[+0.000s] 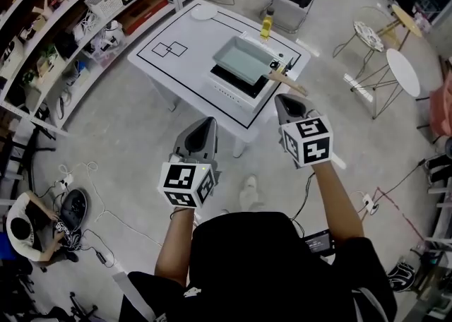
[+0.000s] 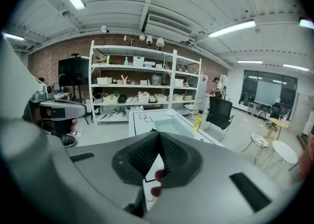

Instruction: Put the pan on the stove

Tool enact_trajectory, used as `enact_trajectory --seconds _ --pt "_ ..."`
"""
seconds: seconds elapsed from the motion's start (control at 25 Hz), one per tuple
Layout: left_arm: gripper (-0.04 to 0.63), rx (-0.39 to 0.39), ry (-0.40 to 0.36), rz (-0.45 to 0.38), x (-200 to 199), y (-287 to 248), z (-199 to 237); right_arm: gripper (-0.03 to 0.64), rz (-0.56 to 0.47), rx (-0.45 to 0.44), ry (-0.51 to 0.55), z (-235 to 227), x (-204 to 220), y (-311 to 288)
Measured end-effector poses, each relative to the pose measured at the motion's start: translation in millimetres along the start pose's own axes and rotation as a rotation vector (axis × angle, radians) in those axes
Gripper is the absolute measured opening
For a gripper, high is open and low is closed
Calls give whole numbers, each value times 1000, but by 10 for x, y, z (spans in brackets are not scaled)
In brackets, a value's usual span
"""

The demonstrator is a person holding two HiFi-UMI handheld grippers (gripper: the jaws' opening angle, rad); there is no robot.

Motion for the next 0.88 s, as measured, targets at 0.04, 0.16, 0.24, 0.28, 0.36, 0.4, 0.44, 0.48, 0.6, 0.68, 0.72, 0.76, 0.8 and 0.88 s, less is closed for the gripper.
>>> enact_trajectory --seconds 0.04,0.16,0.24,0.28,0.36,0.4,0.44,0.48,0.6,0.68,0.72,0.76,0.8,0.88 --pt "11 4 -2 -1 -1 57 -15 3 -10 6 -6 55 -14 68" --pt "11 23 -8 -11 -14 249 -95 3 -39 30 -19 217 -36 283" --pt "9 38 -15 -12 -10 366 -153 3 -61 44 -31 318 -48 425" --pt "9 45 -19 -10 -4 420 -175 3 -73 53 -35 365 -57 492" --pt "11 57 -29 -8 7 540 -218 3 -91 65 -39 469 -65 620" --pt "10 63 -34 -9 8 610 -239 3 -98 66 -41 530 -65 682" --pt "9 68 -39 -11 5 683 -257 3 -103 67 -44 595 -62 742" --pt "10 72 -43 -13 1 758 -269 3 -108 69 -49 661 -56 800" --pt "10 84 -52 -20 -4 960 -299 3 -111 83 -70 842 11 952" --pt "11 95 -54 -24 0 1067 -330 3 -103 96 -85 937 80 1041" --pt "11 103 -55 -25 3 1109 -352 3 -100 104 -91 975 107 1091" --pt "11 113 -56 -26 5 1142 -381 3 -100 111 -97 1006 127 1145" --pt "10 124 -57 -25 6 1169 -416 3 -100 118 -101 1033 142 1201" --pt "10 143 -57 -28 5 1214 -489 3 -109 133 -103 1075 165 1307"
Point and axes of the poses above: the fingertips, and each gripper's own axes: y backward along the fingers, z to its left, x out of its underside, the point moved 1 cm from there along y, backward along the fingers, and after that the axes turned 4 degrees about y, right-handed, at the moved point
